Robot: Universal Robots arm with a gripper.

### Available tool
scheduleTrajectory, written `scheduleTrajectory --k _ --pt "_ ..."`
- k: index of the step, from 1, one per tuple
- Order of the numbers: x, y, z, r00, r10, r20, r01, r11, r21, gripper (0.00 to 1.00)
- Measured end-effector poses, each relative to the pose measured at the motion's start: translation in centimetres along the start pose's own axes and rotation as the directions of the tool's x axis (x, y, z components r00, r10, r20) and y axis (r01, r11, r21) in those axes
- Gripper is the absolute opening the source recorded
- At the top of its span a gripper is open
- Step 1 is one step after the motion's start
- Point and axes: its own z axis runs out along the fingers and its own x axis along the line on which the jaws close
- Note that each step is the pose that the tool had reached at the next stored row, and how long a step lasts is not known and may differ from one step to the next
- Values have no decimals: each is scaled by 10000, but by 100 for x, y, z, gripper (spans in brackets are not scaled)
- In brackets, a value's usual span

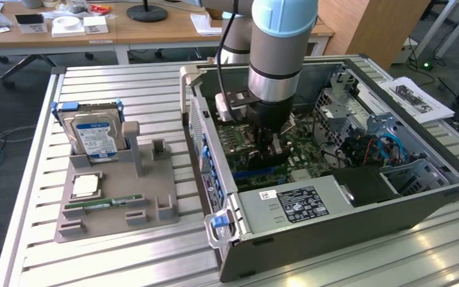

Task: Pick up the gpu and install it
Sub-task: 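Insert the gpu into the slot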

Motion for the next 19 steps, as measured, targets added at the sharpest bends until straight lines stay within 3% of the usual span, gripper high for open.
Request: scheduleTrajectory --k 7,19 --pt "0 2 11 10000 2 -1 -2 10000 5 27" --pt "2 17 15 10000 0 4 0 9999 118 27"
